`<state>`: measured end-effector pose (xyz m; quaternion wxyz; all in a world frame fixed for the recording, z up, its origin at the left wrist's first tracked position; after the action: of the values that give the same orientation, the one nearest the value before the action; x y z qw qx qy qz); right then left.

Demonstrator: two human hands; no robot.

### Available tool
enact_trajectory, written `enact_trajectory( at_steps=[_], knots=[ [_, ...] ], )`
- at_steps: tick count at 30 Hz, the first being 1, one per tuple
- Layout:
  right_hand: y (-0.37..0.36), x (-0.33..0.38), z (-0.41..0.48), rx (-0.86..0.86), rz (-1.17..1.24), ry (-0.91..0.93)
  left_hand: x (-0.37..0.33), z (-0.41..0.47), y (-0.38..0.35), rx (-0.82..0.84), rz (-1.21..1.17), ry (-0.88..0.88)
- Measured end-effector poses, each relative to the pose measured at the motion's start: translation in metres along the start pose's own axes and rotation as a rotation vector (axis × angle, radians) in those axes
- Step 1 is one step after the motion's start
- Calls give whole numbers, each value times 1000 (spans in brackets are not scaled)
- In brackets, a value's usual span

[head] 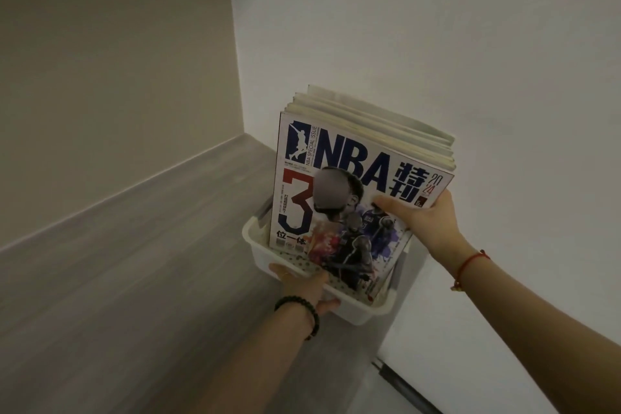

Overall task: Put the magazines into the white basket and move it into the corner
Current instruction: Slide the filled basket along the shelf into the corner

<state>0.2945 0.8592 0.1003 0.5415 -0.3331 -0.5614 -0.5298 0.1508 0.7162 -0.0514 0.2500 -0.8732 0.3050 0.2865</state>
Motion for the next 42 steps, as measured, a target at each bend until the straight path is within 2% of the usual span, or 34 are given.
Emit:
enact_trajectory(
  at_steps=[16,30,34,36,39,40,42],
  knots=[
    [71,-30,36,-150,-7,-40,0,42,-76,83,118,6],
    [89,-36,52,-201,-1,-51,-3,48,-106,101,130,3],
    [87,-34,50,-193,-2,-46,-4,48,-105,146,230,-8],
    [85,-32,49,-182,-16,-34,-18,44,-94,99,337,-101],
    [84,-31,45,-210,-25,-24,-84,35,-78,-44,511,-508],
    [84,-32,43,-232,-22,-26,-107,29,-80,-43,559,-639],
    [85,-38,36,-275,-4,-39,-147,20,-93,-7,645,-794]
  ],
)
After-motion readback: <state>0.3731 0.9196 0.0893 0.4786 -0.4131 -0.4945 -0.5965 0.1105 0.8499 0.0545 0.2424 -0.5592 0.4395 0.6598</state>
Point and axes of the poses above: each hand's wrist, its own z-axis towards the middle knuckle, its own y-axis out of the back of the hand, x = y × z, the point moved 9 cm from there along z, towards the middle knuckle
